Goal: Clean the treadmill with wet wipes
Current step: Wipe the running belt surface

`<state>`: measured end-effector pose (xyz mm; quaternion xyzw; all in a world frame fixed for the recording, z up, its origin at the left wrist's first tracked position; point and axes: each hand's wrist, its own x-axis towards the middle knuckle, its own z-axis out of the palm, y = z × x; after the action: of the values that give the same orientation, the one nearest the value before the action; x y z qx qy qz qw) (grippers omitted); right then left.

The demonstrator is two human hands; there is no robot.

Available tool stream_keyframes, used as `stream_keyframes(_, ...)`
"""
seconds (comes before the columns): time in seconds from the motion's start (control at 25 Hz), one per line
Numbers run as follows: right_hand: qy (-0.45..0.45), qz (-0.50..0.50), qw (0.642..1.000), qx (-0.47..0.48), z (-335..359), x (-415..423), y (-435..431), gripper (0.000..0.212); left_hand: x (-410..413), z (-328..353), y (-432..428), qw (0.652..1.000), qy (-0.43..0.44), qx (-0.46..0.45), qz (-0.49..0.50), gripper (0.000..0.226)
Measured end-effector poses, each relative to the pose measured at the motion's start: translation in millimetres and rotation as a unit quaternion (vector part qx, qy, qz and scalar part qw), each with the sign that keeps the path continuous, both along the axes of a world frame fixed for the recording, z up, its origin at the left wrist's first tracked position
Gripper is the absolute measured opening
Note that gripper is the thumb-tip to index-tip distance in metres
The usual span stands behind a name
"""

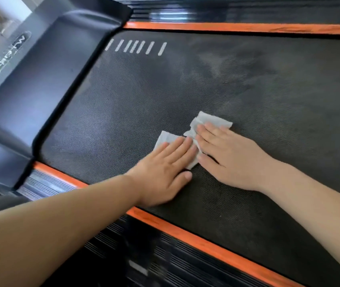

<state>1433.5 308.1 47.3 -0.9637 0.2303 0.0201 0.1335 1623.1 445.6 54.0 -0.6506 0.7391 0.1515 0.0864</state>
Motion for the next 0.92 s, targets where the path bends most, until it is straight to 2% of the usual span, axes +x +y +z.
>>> stream_keyframes(0.12, 0.023, -0.04, 0.999, 0.029, 7.5, -12.2, 5.9, 0.083, 14.6, 4.9, -12.1, 0.991, -0.01, -0.011, 0.136, 0.084)
stream_keyframes(0.16, 0.03, -0.076, 0.996, 0.02, 7.8, -17.6, 7.2, 0.085, 3.2, 2.6, -8.2, 0.99, -0.001, -0.009, 0.142, 0.085)
stream_keyframes(0.24, 0.028, -0.129, 0.991, -0.015, 6.6, -31.8, 14.1, 0.086, -37.8, -1.4, 9.2, 0.999, 0.018, -0.013, 0.038, 0.081)
stream_keyframes(0.32, 0.024, -0.125, 0.992, -0.01, 10.6, -49.2, 23.8, 0.083, -48.6, 2.1, 14.6, 0.998, 0.014, -0.005, -0.057, 0.075)
stream_keyframes(0.36, 0.03, -0.113, 0.993, 0.01, 13.6, -58.4, 30.3, 0.083, -40.2, 4.0, 6.3, 0.998, 0.014, -0.01, -0.058, 0.074)
stream_keyframes(0.48, 0.067, -0.081, 0.992, 0.069, 27.6, -88.2, 57.7, 0.086, -33.6, 7.7, -15.7, 0.999, 0.007, -0.009, 0.052, 0.079)
stream_keyframes(0.52, 0.073, -0.081, 0.991, 0.073, 31.2, -98.7, 68.7, 0.087, -46.6, 5.1, -9.6, 0.999, 0.021, -0.002, 0.039, 0.079)
stream_keyframes(0.64, 0.061, -0.123, 0.989, 0.052, 36.8, -129.8, 106.8, 0.085, -95.1, 0.9, 26.0, 0.988, 0.023, 0.009, -0.155, 0.072)
stream_keyframes(0.72, 0.063, -0.152, 0.985, 0.046, 32.8, -145.6, 128.4, 0.084, -80.2, 5.2, 19.4, 0.977, 0.034, 0.004, -0.209, 0.068)
stream_keyframes(0.76, 0.064, -0.157, 0.985, 0.042, 29.9, -150.7, 135.1, 0.085, -71.5, 5.4, 11.1, 0.981, 0.025, -0.008, -0.19, 0.067)
stream_keyframes(0.88, 0.057, -0.174, 0.982, 0.04, 21.2, -154.4, 135.5, 0.088, -76.8, 0.8, 5.3, 0.999, 0.018, -0.016, -0.032, 0.071)
stream_keyframes(0.92, 0.058, -0.177, 0.982, 0.036, 18.0, -151.9, 129.7, 0.09, -89.8, -4.6, 11.6, 0.998, 0.024, -0.018, -0.051, 0.072)
